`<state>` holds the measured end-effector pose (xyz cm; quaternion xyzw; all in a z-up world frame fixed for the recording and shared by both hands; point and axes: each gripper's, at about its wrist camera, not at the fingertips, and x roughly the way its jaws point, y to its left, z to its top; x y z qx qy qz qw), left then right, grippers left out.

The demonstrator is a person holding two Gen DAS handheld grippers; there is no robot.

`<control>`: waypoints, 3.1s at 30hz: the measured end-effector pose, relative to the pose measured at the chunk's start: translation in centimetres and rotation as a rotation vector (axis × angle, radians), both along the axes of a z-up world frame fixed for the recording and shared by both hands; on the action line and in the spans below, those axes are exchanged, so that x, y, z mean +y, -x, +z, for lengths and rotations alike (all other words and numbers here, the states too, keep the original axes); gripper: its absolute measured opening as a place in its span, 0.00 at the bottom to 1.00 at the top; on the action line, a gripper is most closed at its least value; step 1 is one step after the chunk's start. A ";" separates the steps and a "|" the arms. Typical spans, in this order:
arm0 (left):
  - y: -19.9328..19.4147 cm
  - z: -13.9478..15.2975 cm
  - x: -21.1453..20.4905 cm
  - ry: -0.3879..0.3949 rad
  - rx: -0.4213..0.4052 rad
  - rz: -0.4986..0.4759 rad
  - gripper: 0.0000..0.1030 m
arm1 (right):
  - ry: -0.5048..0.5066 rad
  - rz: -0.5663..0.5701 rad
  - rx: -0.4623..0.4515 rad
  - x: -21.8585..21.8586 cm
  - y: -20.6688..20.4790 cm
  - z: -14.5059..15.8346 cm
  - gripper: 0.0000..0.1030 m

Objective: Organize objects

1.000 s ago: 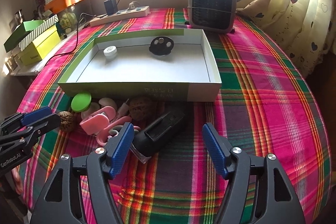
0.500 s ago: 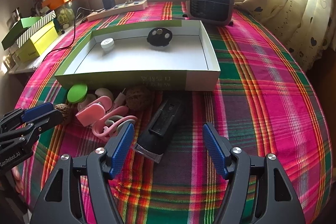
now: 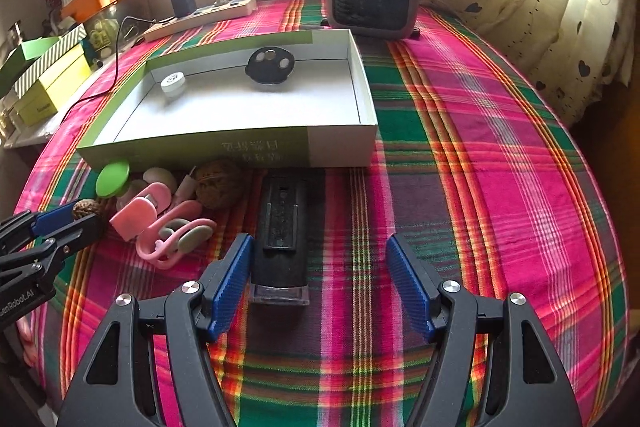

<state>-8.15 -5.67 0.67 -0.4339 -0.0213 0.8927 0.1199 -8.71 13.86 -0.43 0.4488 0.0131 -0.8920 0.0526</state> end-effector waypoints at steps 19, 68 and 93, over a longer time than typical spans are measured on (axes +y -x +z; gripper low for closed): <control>0.0 -0.1 0.3 0.042 0.017 0.021 0.29 | -0.017 0.047 0.032 -0.3 0.0 -0.2 0.60; -0.1 0.4 0.2 0.049 0.030 0.035 0.26 | -0.003 0.093 0.047 -0.6 -0.5 0.1 0.28; 0.2 3.5 0.7 0.051 0.092 0.021 0.26 | 0.028 0.127 0.103 -0.5 -1.0 3.1 0.28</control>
